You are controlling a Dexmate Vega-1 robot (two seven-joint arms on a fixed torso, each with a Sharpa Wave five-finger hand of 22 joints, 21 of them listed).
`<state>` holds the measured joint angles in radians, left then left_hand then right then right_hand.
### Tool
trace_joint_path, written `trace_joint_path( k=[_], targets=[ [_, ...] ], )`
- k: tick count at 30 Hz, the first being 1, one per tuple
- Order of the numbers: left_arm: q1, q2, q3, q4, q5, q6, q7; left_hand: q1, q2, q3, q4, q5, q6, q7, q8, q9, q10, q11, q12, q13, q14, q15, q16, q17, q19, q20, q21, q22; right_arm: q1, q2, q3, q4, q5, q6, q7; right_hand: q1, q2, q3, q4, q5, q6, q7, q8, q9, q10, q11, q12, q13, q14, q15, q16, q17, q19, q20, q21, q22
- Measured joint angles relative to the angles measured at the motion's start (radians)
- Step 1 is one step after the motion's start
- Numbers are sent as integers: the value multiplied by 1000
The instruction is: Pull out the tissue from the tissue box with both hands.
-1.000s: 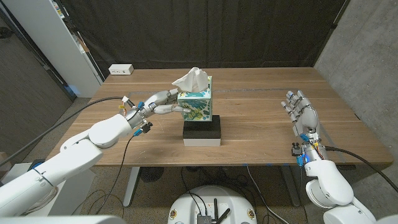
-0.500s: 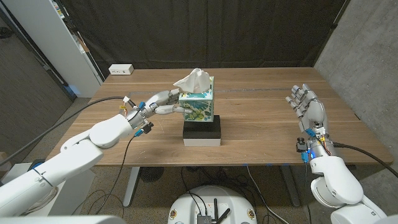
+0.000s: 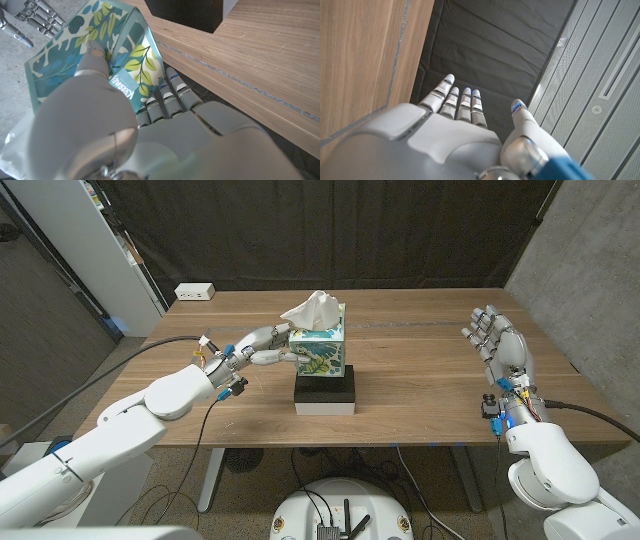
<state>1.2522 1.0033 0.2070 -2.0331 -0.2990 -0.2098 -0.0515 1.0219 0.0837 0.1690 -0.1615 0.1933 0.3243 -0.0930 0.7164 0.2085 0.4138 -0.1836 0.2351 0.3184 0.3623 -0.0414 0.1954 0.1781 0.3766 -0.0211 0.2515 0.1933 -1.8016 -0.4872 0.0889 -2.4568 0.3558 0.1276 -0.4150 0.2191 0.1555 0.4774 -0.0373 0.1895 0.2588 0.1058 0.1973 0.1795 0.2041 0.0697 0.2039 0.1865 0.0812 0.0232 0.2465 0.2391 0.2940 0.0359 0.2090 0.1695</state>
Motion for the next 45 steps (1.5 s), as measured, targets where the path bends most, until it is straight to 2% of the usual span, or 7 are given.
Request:
trace_joint_path(
  k=[10,29,34,38,41,43,45],
  targets=[
    [0,-1,0,-1,2,1,1,0,0,0,0,0,-2,-1,0,0,4,-4,0,0,-3,-3,0,-2,0,0,0,0,-1,4,8,-41,-75,-49,-7,0,0,5,-5,0,0,0,0,0,0,0,0,0,5,5,0,0,14,14,6,6],
    [-8,-10,8,8,12,-7,5,0,0,10,-4,7,2,0,0,0,4,-4,0,4,-13,-2,0,-1,0,0,0,0,16,26,12,-119,-164,-143,-8,0,0,5,-5,0,4,4,0,0,0,0,0,2,9,9,5,5,14,14,6,5],
    [-14,-12,11,14,13,-7,4,0,0,10,-4,7,2,1,0,0,4,-4,0,4,-21,0,-7,-1,0,0,0,0,24,24,11,-123,-195,-162,-8,0,0,5,-5,0,13,-2,0,0,7,-8,-2,2,-1,-15,5,10,10,18,3,5],
    [-23,-13,15,19,11,-8,0,0,0,10,-4,7,3,2,0,0,4,-4,0,4,-21,0,-7,-1,0,0,0,0,32,9,11,-126,-239,-187,-4,0,0,5,-5,0,-2,-17,-7,-3,-15,-29,-12,2,-30,-44,-3,14,-24,-16,-10,5],
    [-30,-14,18,24,9,-8,-4,0,0,10,-4,7,3,2,0,0,4,-4,0,4,-21,0,-7,-1,0,0,0,0,40,-15,18,-127,-280,-203,6,0,0,4,7,0,-7,-26,-7,-3,-20,-34,-12,2,-43,-57,-3,16,-39,-31,-11,5],
    [-34,-15,20,27,9,-8,-4,0,0,10,-4,7,3,2,0,0,4,-4,0,4,-25,-4,-7,-1,0,0,0,0,40,-15,18,-127,-309,-213,13,-1,0,4,25,-5,-4,-35,-7,-3,-18,-44,-12,2,-43,-57,-3,19,-50,-42,-11,5],
    [-40,-16,23,32,9,-8,-7,0,0,10,-4,7,3,2,0,0,4,-4,0,4,-25,-4,-7,-1,0,0,-1,0,44,-30,24,-129,-351,-233,22,-32,-8,4,47,-8,-5,-42,-7,-2,-18,-51,-12,2,-43,-57,-3,24,-63,-56,-15,5]
  ],
)
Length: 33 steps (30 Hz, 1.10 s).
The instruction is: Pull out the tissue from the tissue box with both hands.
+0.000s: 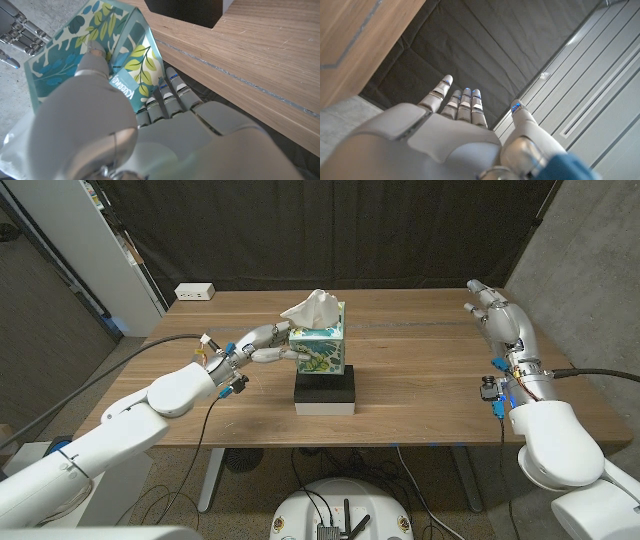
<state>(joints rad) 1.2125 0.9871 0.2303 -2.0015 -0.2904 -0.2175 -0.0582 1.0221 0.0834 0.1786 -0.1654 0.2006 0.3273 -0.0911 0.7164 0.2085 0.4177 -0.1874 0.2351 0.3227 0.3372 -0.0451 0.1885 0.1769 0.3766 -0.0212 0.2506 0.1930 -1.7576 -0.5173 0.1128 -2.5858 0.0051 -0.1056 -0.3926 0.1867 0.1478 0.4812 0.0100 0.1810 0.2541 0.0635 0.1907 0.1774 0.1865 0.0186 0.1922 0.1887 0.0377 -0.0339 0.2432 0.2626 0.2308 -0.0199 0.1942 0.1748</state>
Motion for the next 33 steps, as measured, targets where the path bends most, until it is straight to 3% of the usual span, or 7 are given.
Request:
trace_joint_path(
  k=[3,7,11,19,25,26,33],
  targets=[
    [-8,-1,4,6,-1,0,-4,0,0,0,0,0,0,0,0,0,0,0,0,0,-5,5,0,0,0,0,-3,0,7,-22,4,-6,-69,-32,10,-20,-4,1,39,0,12,-12,0,2,8,-15,0,0,-4,4,0,6,3,-15,0,0],
    [-16,-3,9,13,-3,-2,-10,0,0,0,0,0,0,0,0,0,0,0,0,5,-9,2,0,0,0,0,-3,0,18,-52,3,-14,-168,-77,18,-31,-14,6,70,0,18,-18,0,2,15,-23,4,0,-4,4,0,9,7,-18,0,0],
    [-27,-4,15,20,-8,-4,-17,0,0,0,0,0,2,-1,0,0,2,-2,0,5,-9,2,0,0,0,0,-3,0,46,-100,-39,-37,-284,-141,20,-43,-25,11,86,1,25,-25,0,2,21,-28,4,0,-1,1,0,12,11,-22,0,0],
    [-49,-10,30,34,-9,-4,-27,0,0,3,3,-1,3,-1,0,0,6,-5,0,5,-9,2,0,0,0,0,-3,0,81,-137,-128,-58,-537,-277,14,-51,-17,31,106,5,30,-37,0,2,30,-48,4,0,5,-3,0,13,11,-21,3,-3],
    [-66,-14,41,43,-9,-4,-27,0,0,3,3,-1,5,-1,0,0,6,-5,0,5,-9,2,0,0,0,0,-3,0,81,-137,-128,-58,-673,-326,-6,-45,-23,46,91,5,30,-48,0,2,34,-51,4,0,31,-4,7,7,40,-21,12,-3],
    [-70,-15,44,45,-10,-5,-35,0,0,3,3,-1,5,-1,0,0,6,-5,0,5,-9,2,0,0,0,0,-3,0,90,-146,-175,-61,-700,-334,-11,-44,-24,46,90,5,30,-48,0,2,38,-47,4,0,33,-3,8,7,41,-21,13,-3],
    [-87,-20,56,51,-10,-5,-40,3,-3,3,3,-2,5,-1,0,0,11,0,0,5,-9,2,0,0,0,0,-3,0,92,-138,-208,-58,-807,-361,-28,-10,-18,62,68,5,34,-44,0,2,48,-36,4,0,54,-3,12,2,65,-3,21,0]
  ],
)
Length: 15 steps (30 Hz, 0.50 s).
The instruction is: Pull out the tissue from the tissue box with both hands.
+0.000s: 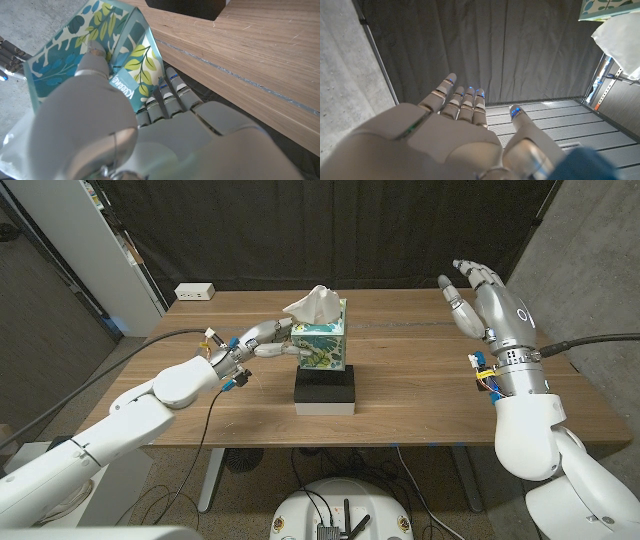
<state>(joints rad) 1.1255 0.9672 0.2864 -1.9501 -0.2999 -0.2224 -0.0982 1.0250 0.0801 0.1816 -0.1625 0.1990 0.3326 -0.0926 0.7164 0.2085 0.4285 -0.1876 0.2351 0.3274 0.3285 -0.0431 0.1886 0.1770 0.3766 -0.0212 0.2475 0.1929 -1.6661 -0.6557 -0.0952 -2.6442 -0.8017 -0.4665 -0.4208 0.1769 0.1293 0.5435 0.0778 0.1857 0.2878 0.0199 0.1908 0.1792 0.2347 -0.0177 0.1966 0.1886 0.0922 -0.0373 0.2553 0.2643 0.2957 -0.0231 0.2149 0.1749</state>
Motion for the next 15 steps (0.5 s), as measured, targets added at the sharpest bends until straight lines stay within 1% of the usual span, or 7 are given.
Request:
trace_joint_path(
  k=[1,3,5,8,10,13,15],
  targets=[
    [-2,-1,2,1,0,0,-1,1,-1,0,0,0,0,0,0,0,0,0,0,0,0,0,0,0,0,0,0,0,0,3,-5,2,-14,-2,-2,0,0,-1,-4,0,0,0,0,0,0,0,0,0,1,1,4,0,0,0,0,0],
    [-6,-2,5,1,0,0,-1,1,-1,0,0,0,0,0,0,0,0,0,0,0,0,0,0,0,0,0,0,0,0,3,-5,2,-25,-4,-4,0,0,0,-5,0,0,0,0,0,0,0,0,0,2,1,4,-4,7,7,0,0],
    [-10,-2,8,2,1,1,-1,2,-2,0,0,0,0,0,0,0,0,0,0,0,0,0,0,0,0,0,0,0,-2,13,-10,6,-46,-5,-8,9,9,2,-11,0,0,0,0,0,0,0,0,0,9,1,4,-5,7,7,0,0],
    [-15,-4,12,2,2,4,-1,2,-2,0,0,-2,0,0,0,0,0,0,0,0,0,0,0,0,0,0,0,0,-5,21,-12,8,-61,-5,-11,9,9,7,-23,0,4,4,0,0,4,4,0,0,12,2,4,-6,11,11,0,0],
    [-16,-4,14,2,2,6,-1,2,-2,0,0,-2,0,0,0,0,0,0,0,0,0,0,0,0,0,0,0,0,-6,24,-12,10,-67,-3,-13,17,17,8,-32,0,5,5,0,0,7,7,0,0,12,2,4,-9,15,15,0,0],
    [-19,-5,17,1,3,10,-1,2,-2,1,1,-2,0,0,0,0,0,0,0,5,-1,1,0,0,0,0,0,0,-10,33,-12,13,-77,4,-18,18,17,11,-50,0,9,9,0,0,7,7,0,0,16,-2,4,-13,25,26,0,0],
    [-21,-5,18,0,4,12,-1,2,-2,3,3,-2,0,0,0,0,0,0,0,5,-4,4,0,0,0,0,0,0,-12,36,-12,15,-80,9,-21,24,23,10,-62,0,11,11,0,0,11,11,0,0,20,-6,4,-14,24,44,0,0]
  ],
)
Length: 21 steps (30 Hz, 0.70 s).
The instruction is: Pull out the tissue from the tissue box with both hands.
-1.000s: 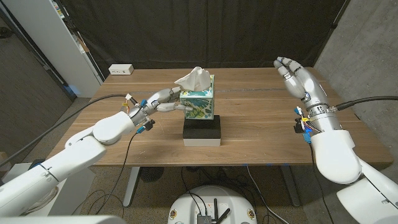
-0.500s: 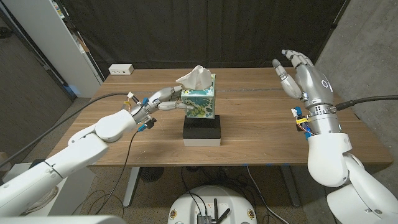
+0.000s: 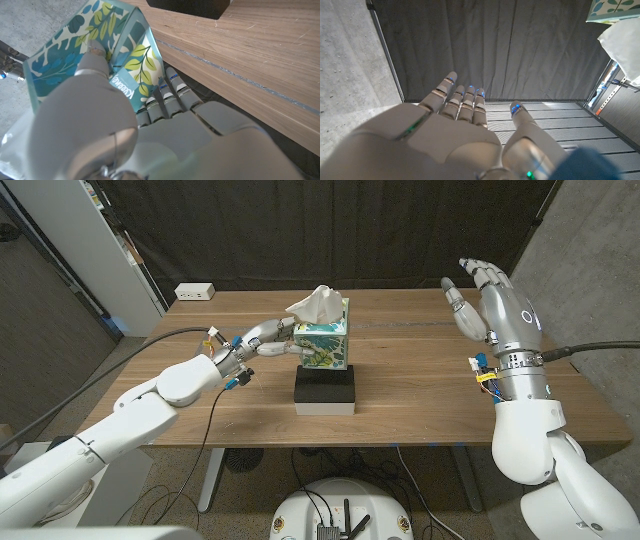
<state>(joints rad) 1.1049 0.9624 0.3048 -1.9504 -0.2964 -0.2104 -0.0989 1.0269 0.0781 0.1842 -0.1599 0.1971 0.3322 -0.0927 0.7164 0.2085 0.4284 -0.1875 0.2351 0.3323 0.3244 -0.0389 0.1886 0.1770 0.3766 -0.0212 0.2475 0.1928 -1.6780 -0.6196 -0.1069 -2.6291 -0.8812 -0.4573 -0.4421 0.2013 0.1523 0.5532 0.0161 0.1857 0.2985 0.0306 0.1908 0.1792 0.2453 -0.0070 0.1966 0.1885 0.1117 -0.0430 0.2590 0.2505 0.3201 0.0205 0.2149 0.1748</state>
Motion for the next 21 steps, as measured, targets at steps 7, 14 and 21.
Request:
trace_joint_path(
  k=[7,14,21],
  targets=[
    [-8,-2,7,-1,1,5,1,-5,-3,0,0,0,0,0,0,0,0,0,0,0,0,0,0,0,0,0,0,0,-6,15,-2,10,-21,17,-13,30,-11,8,-45,0,15,-4,7,0,0,0,0,0,7,7,0,-11,11,28,0,0],
    [-14,-4,14,4,1,5,-2,-8,-2,0,0,0,0,0,0,0,0,0,0,0,0,0,0,0,0,0,0,0,-8,22,-16,14,-53,29,-20,60,-26,11,-79,8,23,-13,7,0,0,0,0,0,7,7,-4,-18,11,47,0,0],
    [-14,-5,16,8,1,0,-3,-10,0,0,0,-1,-2,2,0,0,0,0,0,0,0,-1,0,0,0,0,0,0,-5,27,-40,13,-90,32,-5,77,-32,18,-107,8,23,-13,7,0,0,0,0,0,7,7,-4,-23,9,59,0,0]
  ],
)
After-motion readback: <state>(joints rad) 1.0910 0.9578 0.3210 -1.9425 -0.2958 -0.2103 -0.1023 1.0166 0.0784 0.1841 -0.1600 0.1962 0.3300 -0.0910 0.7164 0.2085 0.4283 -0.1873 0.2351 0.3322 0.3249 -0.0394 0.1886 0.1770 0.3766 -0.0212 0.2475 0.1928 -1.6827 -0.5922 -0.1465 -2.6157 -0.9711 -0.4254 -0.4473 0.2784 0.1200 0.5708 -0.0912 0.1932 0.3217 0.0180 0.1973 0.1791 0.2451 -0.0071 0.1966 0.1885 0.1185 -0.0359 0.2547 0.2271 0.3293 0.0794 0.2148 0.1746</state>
